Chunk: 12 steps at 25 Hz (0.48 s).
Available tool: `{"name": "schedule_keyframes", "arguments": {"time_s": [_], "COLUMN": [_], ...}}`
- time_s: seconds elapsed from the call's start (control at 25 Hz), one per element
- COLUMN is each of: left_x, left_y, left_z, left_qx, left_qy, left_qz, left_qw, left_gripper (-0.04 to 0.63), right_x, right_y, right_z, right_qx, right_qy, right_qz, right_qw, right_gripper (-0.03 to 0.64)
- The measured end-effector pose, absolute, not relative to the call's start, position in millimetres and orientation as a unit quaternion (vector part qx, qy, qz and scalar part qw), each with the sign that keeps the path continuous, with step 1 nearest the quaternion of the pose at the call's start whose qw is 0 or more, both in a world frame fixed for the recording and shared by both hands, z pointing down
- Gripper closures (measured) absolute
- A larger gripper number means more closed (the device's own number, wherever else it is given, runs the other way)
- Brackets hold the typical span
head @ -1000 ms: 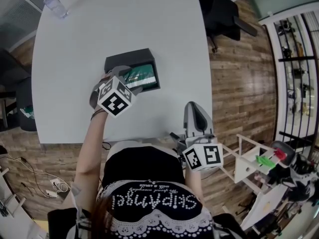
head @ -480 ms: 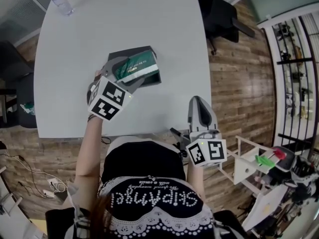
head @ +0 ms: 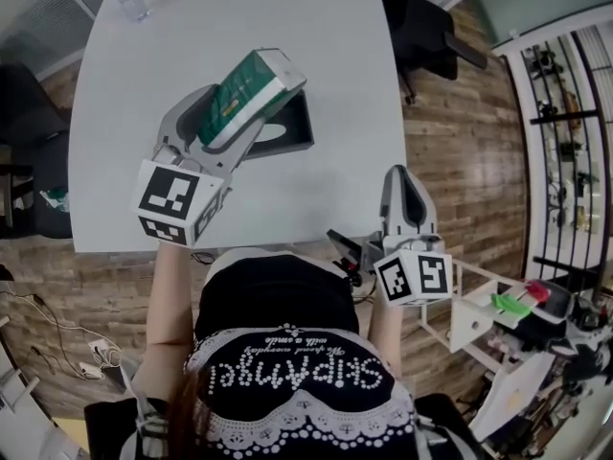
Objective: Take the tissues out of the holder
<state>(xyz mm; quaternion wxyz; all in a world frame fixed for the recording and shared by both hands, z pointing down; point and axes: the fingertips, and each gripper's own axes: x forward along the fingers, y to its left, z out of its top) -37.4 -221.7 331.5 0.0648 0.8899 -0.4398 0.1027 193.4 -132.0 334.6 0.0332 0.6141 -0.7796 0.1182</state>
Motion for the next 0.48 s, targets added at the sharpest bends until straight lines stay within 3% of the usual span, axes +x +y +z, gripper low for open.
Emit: {"name": "schedule_keyframes", "arguments": {"time_s": [0.48], "left_x": [-81], "left_y": [-185], "left_z": [270], "left_qx": [0.864], "left_qy": [-0.5], "left_qz": [-0.003], "left_qw": [0.061], "left_gripper": [0.256], "right_x": [186], "right_y": [-134], "right_z": [302], "right_qx": [0.603], "right_qy": [-0.792], "right_qz": [0.094], "right_qw": [0.016], "right_gripper": [0.582]}}
